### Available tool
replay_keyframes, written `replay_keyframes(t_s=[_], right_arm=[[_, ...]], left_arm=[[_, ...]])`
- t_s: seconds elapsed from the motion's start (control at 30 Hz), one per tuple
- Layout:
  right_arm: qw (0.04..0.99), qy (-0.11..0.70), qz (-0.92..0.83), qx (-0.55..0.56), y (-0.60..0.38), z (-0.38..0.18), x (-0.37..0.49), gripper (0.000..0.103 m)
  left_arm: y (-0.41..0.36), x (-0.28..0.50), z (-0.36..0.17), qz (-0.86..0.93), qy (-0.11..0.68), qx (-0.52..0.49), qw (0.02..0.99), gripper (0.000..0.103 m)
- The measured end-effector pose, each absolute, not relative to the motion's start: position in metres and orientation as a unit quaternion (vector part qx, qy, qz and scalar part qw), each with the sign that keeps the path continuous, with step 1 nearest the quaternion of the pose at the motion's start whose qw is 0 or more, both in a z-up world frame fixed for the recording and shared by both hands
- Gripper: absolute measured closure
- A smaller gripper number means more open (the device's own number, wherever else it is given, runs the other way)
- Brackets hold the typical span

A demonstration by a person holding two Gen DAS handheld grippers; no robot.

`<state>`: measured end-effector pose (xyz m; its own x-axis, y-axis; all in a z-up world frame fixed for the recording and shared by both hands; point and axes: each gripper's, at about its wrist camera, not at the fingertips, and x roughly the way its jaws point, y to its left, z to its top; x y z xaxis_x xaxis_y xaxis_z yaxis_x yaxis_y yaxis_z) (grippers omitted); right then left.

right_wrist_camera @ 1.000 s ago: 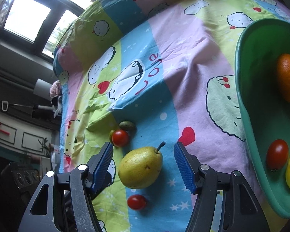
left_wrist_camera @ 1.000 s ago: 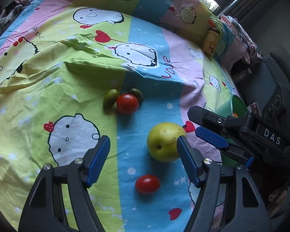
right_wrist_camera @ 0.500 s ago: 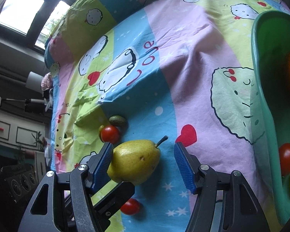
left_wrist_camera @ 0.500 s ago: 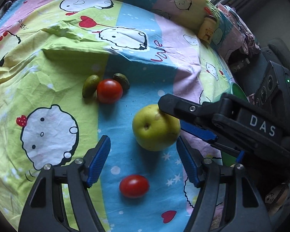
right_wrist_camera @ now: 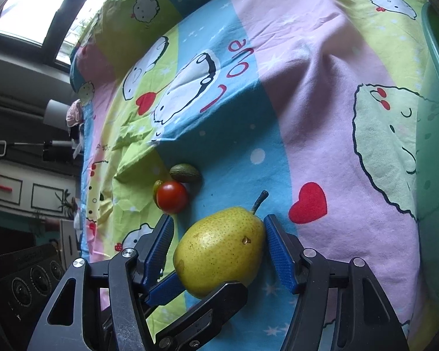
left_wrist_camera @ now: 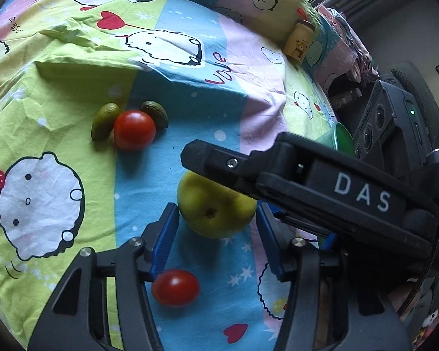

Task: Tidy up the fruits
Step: 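Lift the pear with the right gripper and carry it over the basin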

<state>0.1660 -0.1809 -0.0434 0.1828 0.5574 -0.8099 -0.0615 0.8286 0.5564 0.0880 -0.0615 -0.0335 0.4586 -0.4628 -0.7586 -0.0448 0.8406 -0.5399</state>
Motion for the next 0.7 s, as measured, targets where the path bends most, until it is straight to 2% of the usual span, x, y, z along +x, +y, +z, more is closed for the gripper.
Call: replay_keyframes(t_s=[0.07, 0.17, 0.7], right_arm=[[0.741, 0.605, 0.205, 0.207, -0.182, -0.044, 0.166, 0.042], [0.74, 0.606, 0.205, 0.208, -0.183, -0.044, 0.166, 0.043], [0.781, 0.549, 0.218, 0.204, -0.191, -0.006, 0.148, 0.042]], left_arm=[[-0.062, 0.088, -0.033, -0.128, 0.504, -0.25, 0.817, 0.049], [-0.065, 0.088, -0.032, -0.126, 0.505, -0.241, 0.819, 0.049], [-0.074, 0.075, 0.0, -0.139, 0.453, -0.223, 0.852, 0.049]])
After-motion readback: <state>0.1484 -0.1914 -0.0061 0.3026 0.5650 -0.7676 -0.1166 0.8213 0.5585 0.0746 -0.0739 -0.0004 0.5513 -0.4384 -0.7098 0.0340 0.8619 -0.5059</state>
